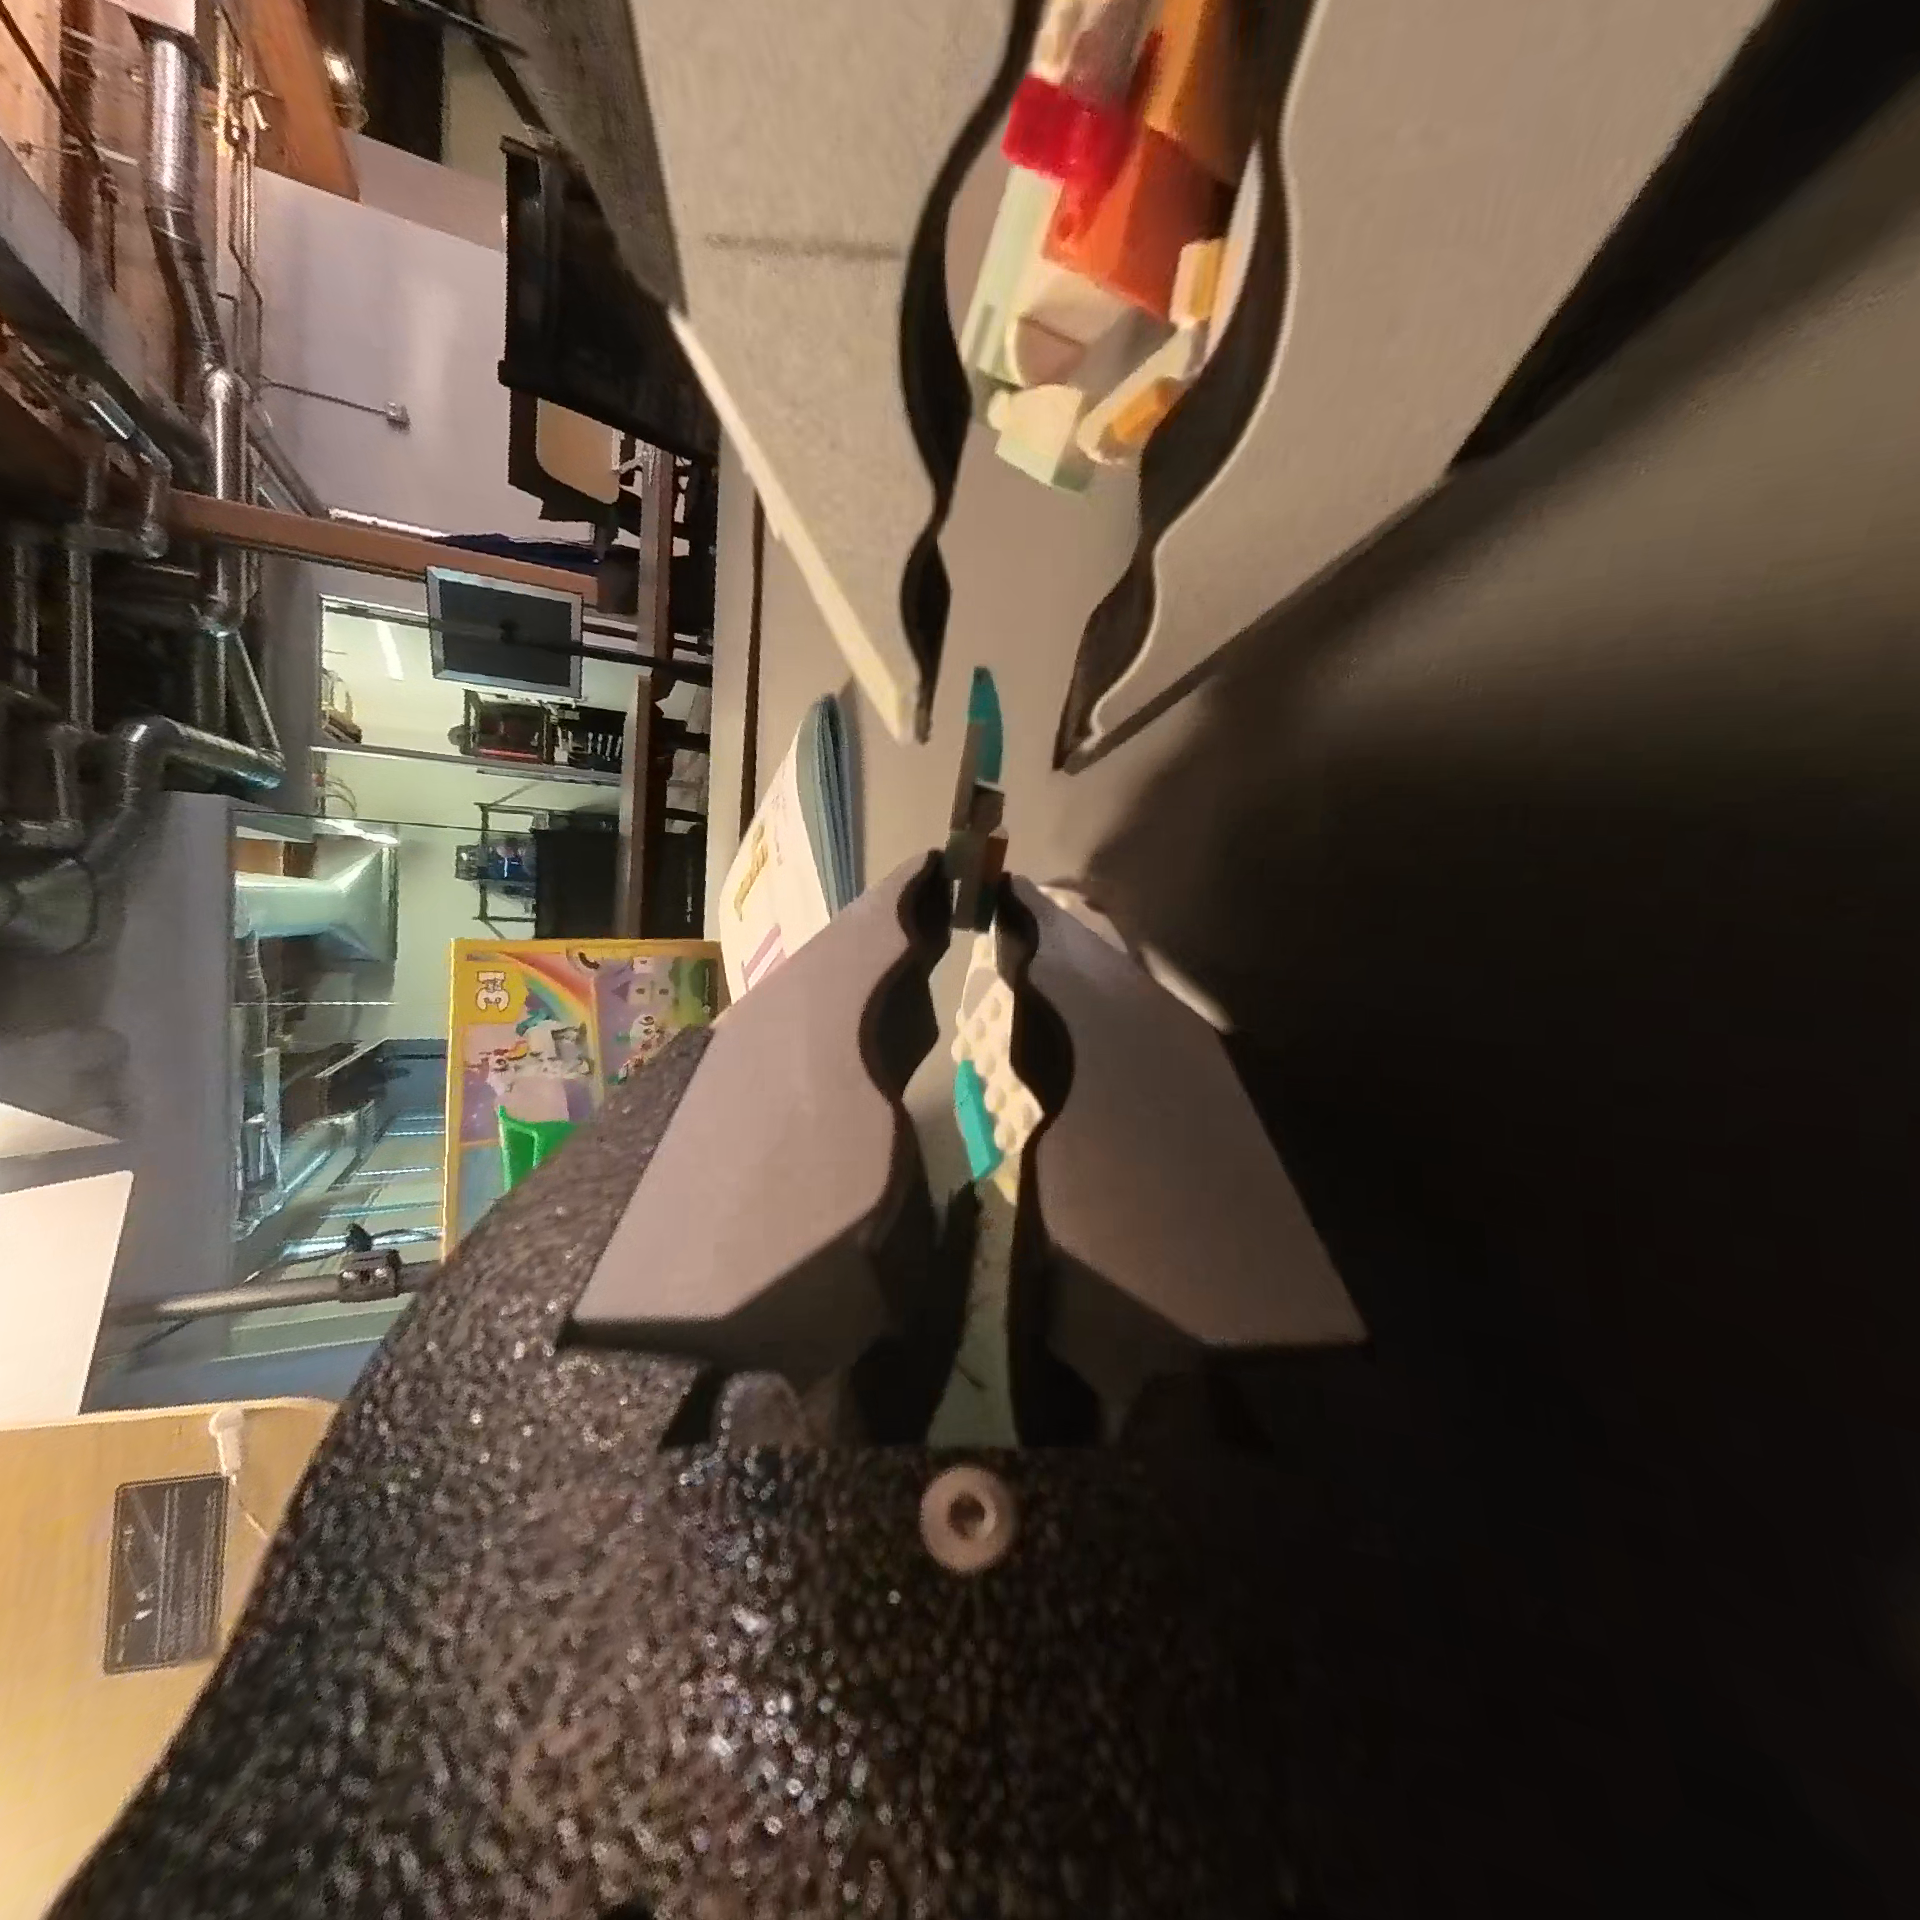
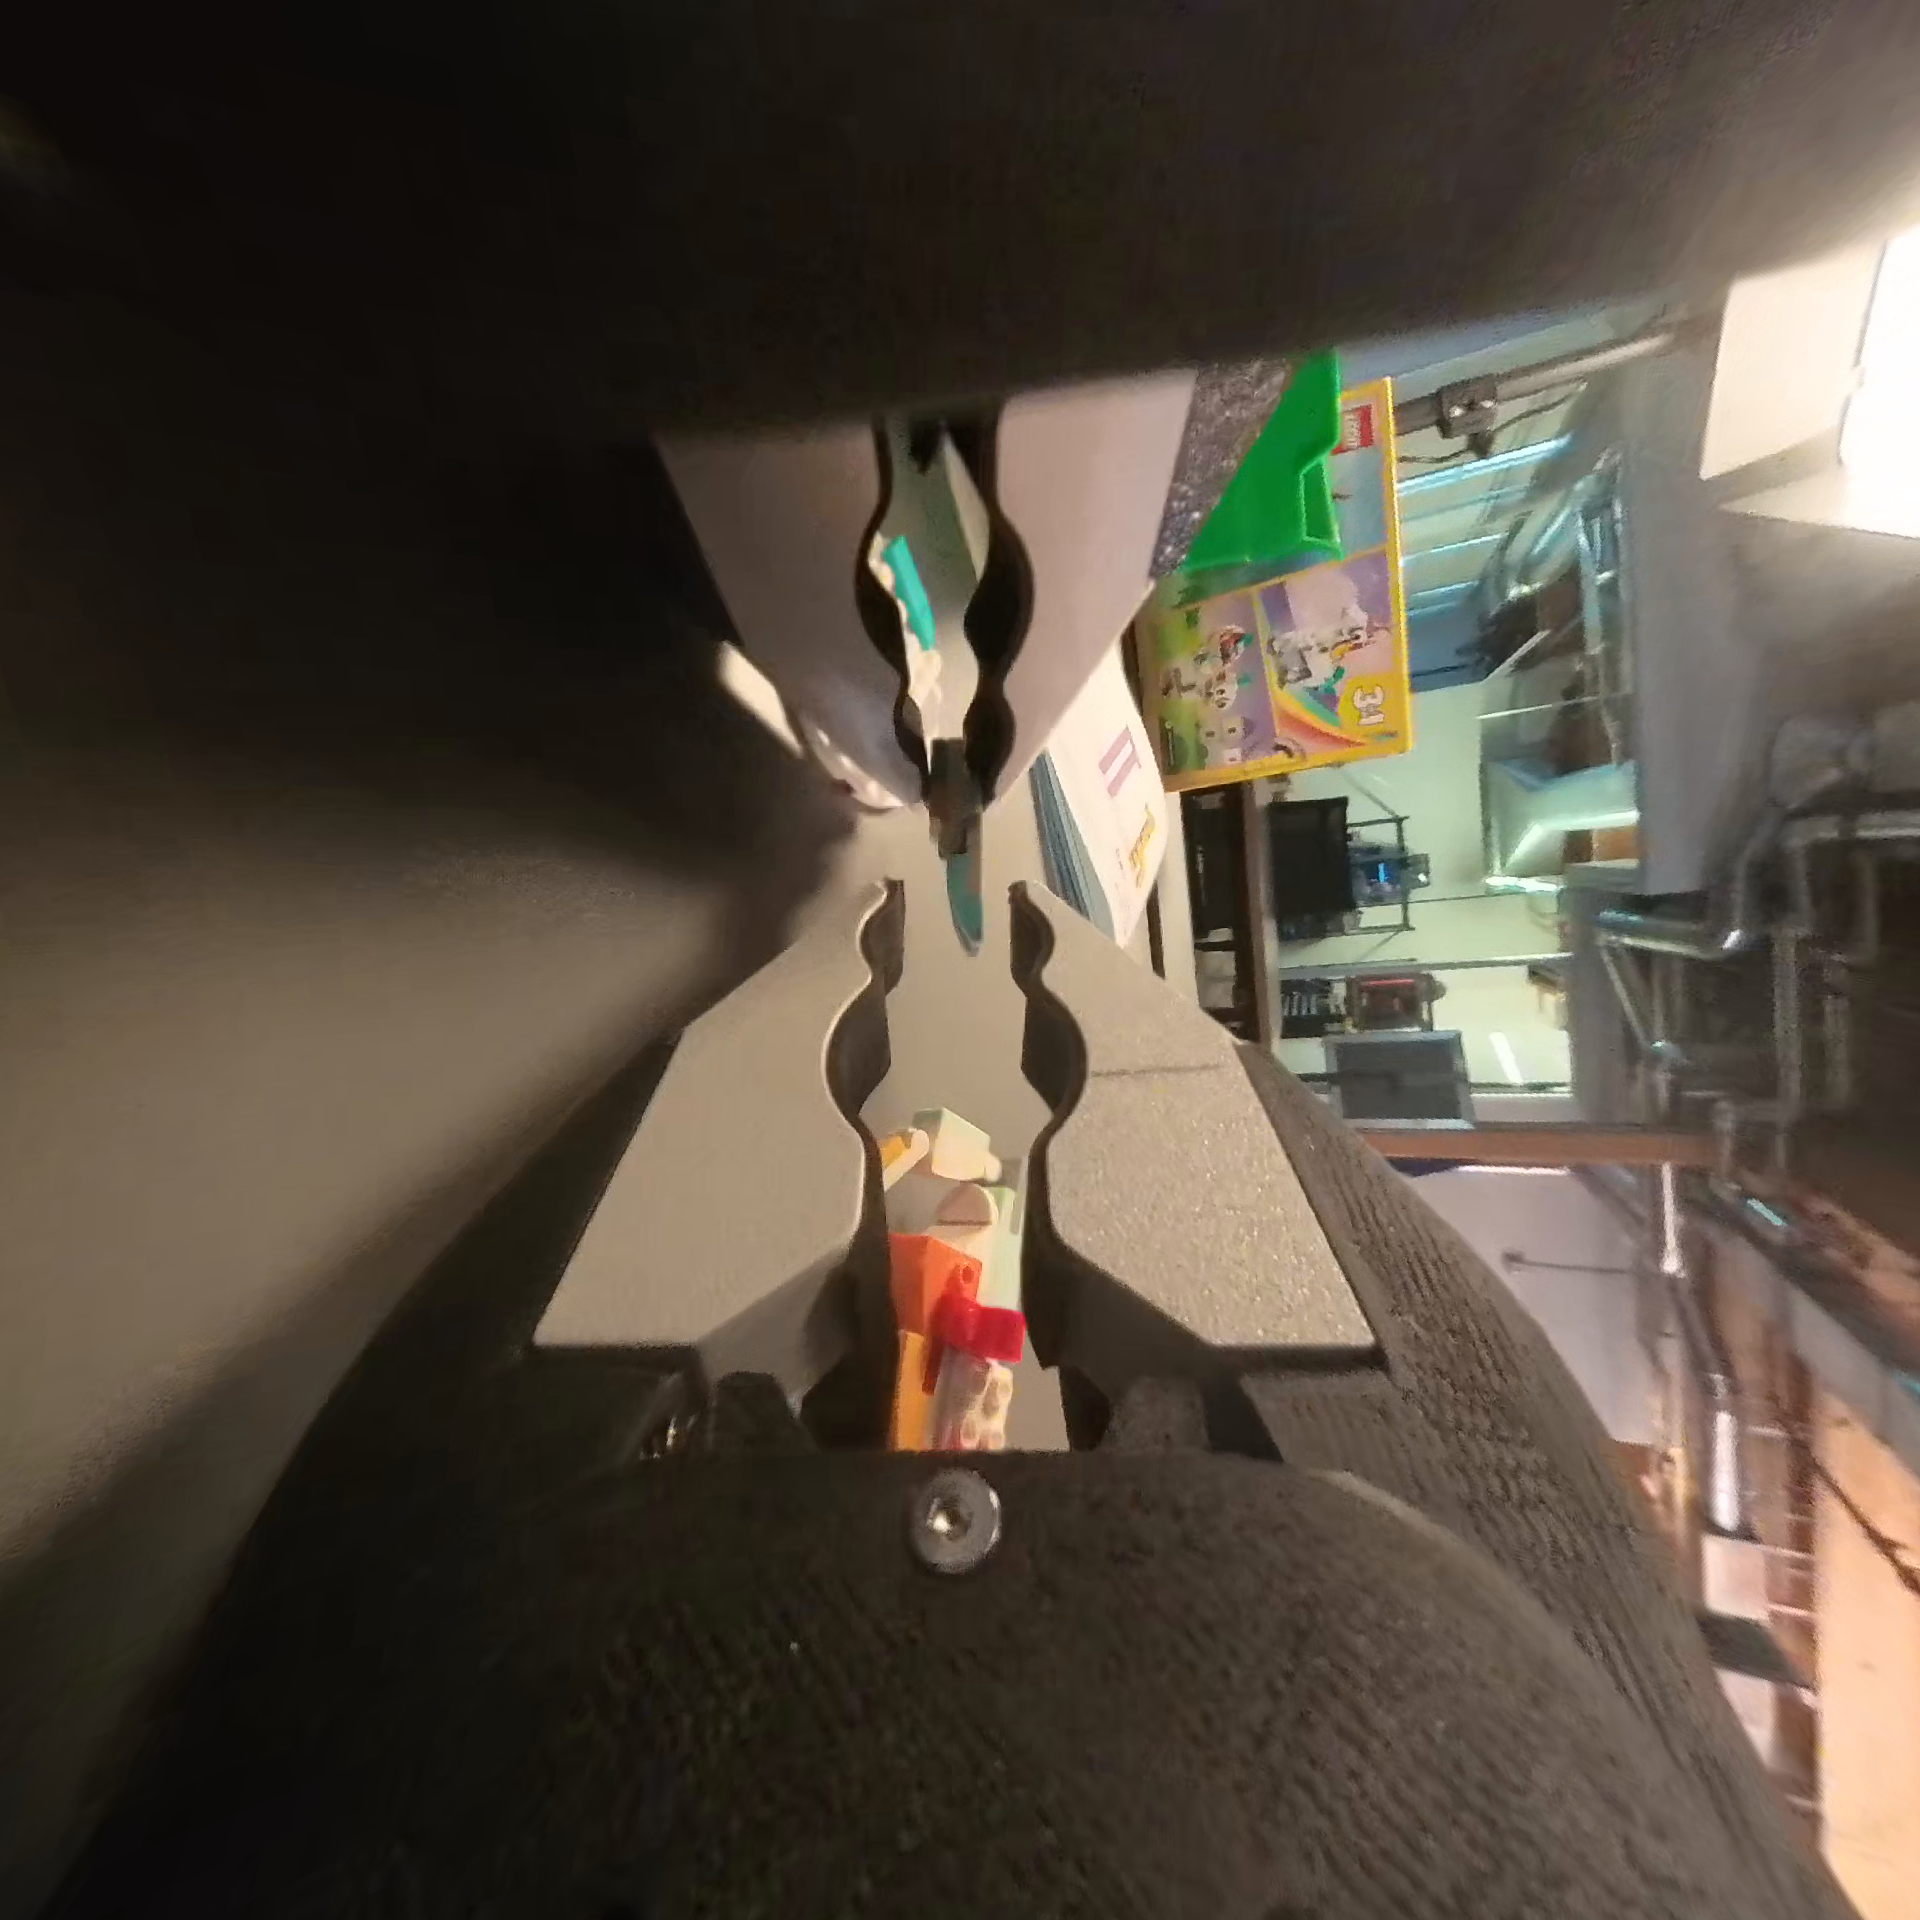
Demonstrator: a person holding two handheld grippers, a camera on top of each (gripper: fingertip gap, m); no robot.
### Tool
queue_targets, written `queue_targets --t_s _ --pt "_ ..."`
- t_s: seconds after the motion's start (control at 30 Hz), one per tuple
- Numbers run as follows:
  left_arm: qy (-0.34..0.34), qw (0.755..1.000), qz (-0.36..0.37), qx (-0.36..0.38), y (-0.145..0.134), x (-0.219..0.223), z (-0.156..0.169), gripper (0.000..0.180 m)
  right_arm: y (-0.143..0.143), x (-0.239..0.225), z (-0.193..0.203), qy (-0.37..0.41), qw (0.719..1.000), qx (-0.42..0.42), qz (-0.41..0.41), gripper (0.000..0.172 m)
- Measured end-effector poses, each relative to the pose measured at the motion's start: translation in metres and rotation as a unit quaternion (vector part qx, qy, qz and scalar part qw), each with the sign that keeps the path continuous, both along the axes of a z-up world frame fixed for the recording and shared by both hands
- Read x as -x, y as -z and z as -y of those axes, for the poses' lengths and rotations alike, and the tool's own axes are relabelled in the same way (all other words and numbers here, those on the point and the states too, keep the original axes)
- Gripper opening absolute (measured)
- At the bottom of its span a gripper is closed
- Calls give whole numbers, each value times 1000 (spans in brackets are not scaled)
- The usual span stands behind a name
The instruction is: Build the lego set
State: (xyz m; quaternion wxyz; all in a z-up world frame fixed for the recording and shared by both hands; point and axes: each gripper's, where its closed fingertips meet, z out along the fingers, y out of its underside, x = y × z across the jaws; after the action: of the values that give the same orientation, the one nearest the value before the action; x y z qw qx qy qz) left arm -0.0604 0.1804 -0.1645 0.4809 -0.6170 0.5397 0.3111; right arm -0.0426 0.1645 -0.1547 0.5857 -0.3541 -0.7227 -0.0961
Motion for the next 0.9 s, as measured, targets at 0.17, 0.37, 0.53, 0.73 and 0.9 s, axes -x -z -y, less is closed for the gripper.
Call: queue_targets --t_s 0.17,0.37,0.53,0.73,0.9 --pt "-4 1000 -17 -4 1 6 -1 5 1 -1 -3 -7 997 -68 28 20" --pt "19 999 -29 -26 1 3 2 5 -4 4 -3 -24 990 -136 22 17" --pt "28 998 11 -46 -5 7 2 5 -10 7 -2 -41 990 -137 -16 21" --pt "38 997 31 -62 -12 5 2 5 -16 15 -6 -30 985 -168 -29 14" --pt "41 997 31 -57 -13 3 3 5 -11 16 -7 -30 988 -149 -20 6"
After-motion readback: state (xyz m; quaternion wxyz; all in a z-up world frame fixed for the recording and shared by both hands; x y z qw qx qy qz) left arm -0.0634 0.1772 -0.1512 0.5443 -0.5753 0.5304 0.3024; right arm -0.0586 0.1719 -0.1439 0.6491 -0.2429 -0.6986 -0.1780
